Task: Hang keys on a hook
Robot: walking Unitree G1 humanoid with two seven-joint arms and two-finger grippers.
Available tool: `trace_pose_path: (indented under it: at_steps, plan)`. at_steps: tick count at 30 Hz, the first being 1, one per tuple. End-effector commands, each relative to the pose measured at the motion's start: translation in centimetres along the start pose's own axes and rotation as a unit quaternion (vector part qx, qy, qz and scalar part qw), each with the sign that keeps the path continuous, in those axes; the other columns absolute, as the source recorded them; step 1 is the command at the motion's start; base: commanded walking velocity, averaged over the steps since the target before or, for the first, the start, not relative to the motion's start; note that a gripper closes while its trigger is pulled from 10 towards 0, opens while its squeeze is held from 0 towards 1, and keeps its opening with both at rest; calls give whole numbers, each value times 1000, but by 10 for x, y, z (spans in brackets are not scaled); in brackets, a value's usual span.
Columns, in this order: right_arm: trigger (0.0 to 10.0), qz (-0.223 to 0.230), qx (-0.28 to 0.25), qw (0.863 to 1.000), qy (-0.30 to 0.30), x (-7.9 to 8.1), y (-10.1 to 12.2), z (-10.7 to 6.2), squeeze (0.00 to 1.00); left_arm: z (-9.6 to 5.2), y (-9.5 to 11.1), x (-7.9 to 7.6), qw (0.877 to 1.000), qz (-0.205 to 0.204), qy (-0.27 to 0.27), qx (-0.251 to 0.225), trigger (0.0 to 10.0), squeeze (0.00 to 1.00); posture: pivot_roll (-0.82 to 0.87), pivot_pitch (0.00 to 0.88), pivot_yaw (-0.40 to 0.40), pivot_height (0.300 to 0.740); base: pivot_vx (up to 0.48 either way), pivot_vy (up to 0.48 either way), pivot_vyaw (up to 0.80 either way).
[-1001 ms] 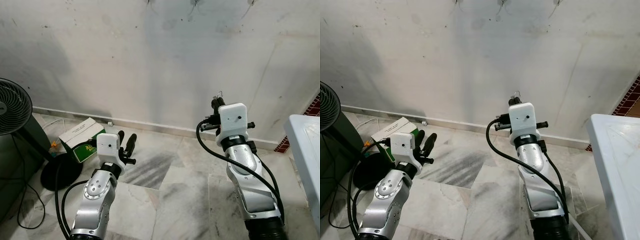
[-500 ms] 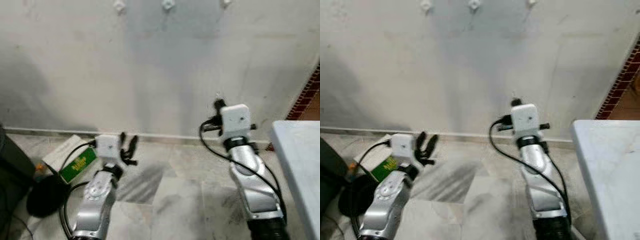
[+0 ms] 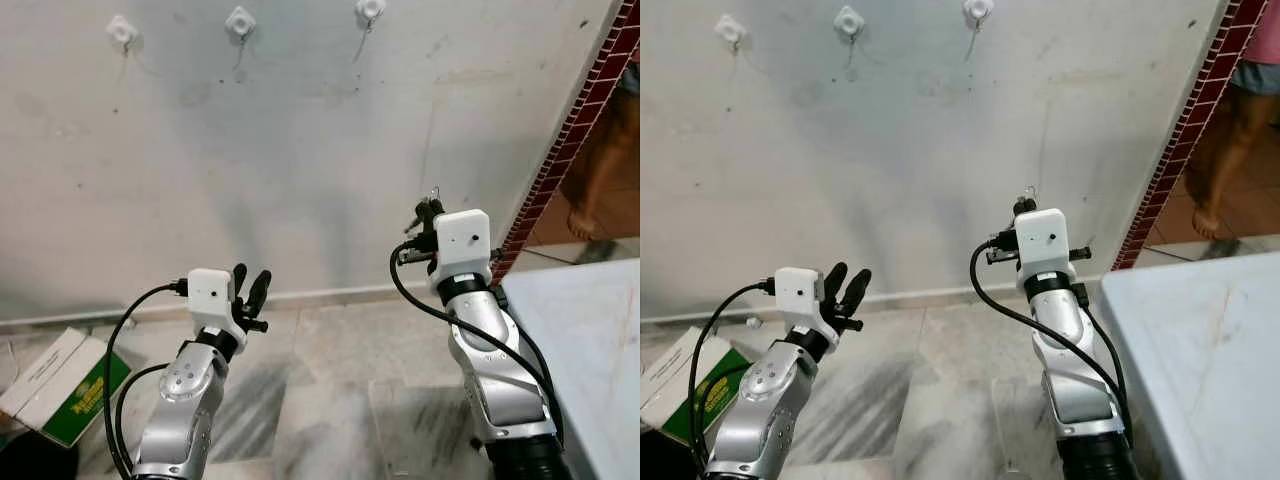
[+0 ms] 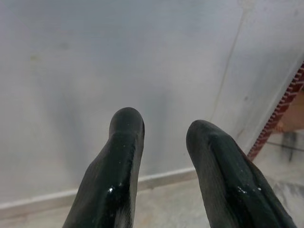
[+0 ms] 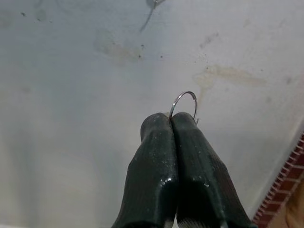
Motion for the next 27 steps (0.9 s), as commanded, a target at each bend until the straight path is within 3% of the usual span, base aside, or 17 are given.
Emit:
trace_pose_path:
  at_steps: [1,23,27]
  plan:
    - [10000,4,-4,1000,4,2,3,0,0,-2,-1,1,1000,6,-1,4,10000,0,-110,78,81,740,386,0,0]
    - [10000,-4,-5,1000,24,7,3,0,0,-1,-2,0,1000,7,-2,7,10000,0,-112,71,79,740,383,0,0]
    - [10000,-5,-4,1000,26,7,2,0,0,-2,-5,2,1000,13,10,14,10000,0,-112,71,79,740,0,0,0]
Point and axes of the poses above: a point about 5 cm out from each wrist's last joint towards the gripper, its own z axis pointing out of the wrist towards the gripper, its own y axis along the axis of the wrist's last joint, x = y × z, the point moved 3 cm from there along z, pointing out of the wrist towards the gripper, and after that the axes turned 13 degrees about z, right-handed, at the moved point
